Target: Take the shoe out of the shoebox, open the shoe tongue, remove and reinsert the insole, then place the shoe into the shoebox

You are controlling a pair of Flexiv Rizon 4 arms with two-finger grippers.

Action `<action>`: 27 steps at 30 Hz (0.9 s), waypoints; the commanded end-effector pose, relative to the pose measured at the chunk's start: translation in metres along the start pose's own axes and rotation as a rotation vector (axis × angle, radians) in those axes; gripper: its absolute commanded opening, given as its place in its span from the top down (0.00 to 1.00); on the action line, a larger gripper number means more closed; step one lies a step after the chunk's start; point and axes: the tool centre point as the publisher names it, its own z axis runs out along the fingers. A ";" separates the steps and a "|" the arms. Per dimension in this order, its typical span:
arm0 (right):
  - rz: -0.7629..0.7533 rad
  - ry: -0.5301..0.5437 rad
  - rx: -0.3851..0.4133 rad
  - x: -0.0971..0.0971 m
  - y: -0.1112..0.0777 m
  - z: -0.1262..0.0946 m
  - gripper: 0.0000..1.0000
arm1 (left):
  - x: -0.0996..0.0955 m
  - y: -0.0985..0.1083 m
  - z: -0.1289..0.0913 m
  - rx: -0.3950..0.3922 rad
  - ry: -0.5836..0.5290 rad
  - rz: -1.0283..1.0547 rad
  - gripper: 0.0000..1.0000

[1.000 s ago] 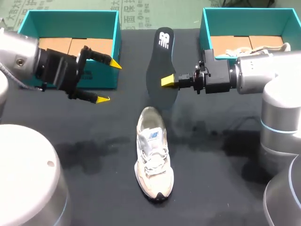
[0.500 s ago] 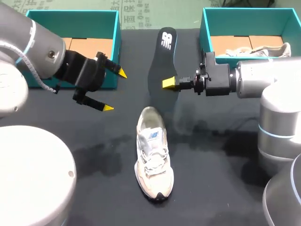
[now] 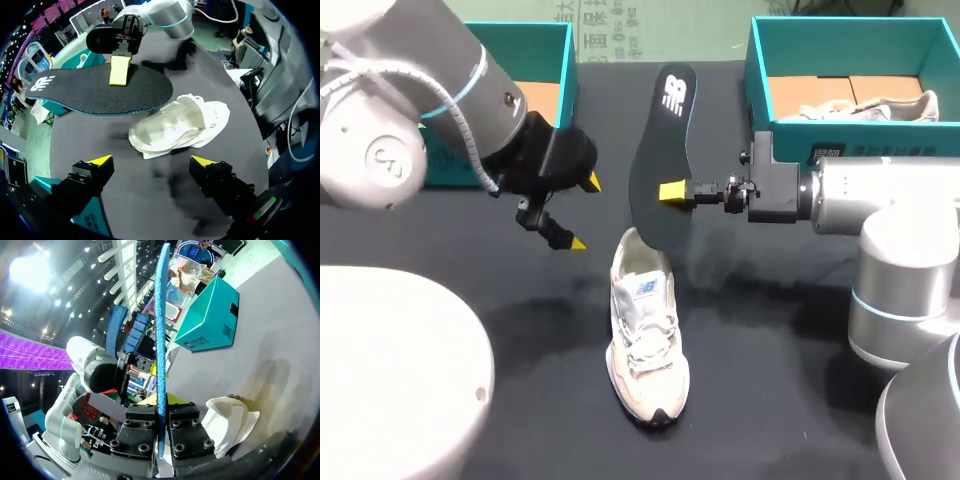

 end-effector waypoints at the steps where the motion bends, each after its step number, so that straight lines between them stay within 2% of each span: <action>1: 0.001 -0.004 0.001 0.001 0.000 0.001 1.00 | -0.005 -0.005 0.018 -0.259 0.071 -0.022 0.00; 2: -0.007 -0.002 0.011 -0.003 -0.002 0.006 1.00 | -0.005 -0.001 0.024 -0.221 0.093 -0.045 0.00; 4: -0.039 0.005 0.012 -0.009 -0.004 0.011 1.00 | -0.004 0.006 0.031 -0.194 0.103 -0.039 0.00; 12: -0.134 0.029 0.014 -0.021 -0.005 0.022 1.00 | 0.007 0.021 0.048 -0.131 0.105 -0.005 0.00; 16: -0.181 0.042 0.006 -0.025 -0.007 0.028 1.00 | 0.011 0.025 0.060 -0.092 0.147 -0.019 0.00; 19: -0.186 0.025 -0.001 -0.029 -0.009 0.030 1.00 | 0.012 0.030 0.058 -0.057 0.167 -0.028 0.00; 27: -0.186 0.025 -0.001 -0.029 -0.009 0.030 1.00 | 0.011 0.033 0.053 -0.058 0.169 -0.027 0.00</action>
